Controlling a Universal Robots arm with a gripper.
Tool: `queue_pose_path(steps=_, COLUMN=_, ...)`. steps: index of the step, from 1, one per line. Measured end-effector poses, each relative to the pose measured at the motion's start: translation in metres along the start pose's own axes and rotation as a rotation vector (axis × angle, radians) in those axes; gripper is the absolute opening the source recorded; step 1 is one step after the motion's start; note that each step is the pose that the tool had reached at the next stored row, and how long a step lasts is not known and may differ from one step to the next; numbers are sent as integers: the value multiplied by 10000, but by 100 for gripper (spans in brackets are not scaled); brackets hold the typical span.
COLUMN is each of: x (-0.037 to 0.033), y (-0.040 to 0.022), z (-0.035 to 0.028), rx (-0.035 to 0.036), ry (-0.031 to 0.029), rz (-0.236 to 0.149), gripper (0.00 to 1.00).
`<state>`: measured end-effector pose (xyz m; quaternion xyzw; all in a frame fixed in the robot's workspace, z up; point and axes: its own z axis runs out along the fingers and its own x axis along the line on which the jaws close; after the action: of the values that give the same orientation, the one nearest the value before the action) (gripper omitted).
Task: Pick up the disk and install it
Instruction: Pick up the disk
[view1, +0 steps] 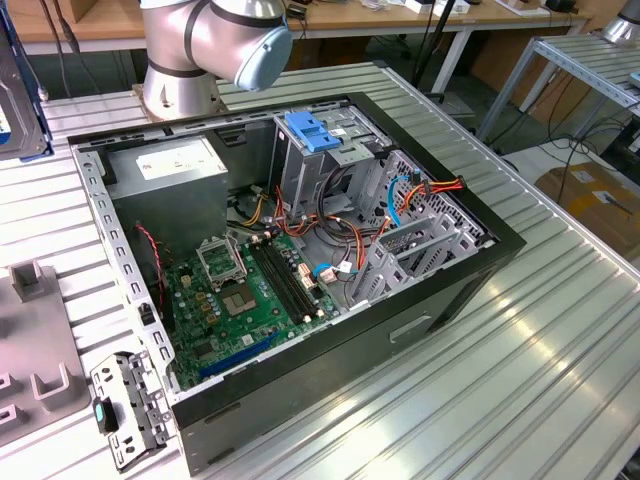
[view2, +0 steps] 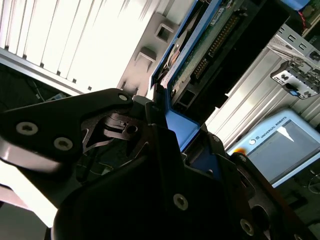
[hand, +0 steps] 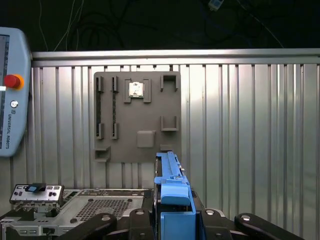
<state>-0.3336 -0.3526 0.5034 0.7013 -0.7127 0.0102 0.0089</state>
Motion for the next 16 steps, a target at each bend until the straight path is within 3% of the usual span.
queue_pose_path(steps=16, x=-3, y=-165, z=0, rx=-3, ry=0, rz=0, gripper=37)
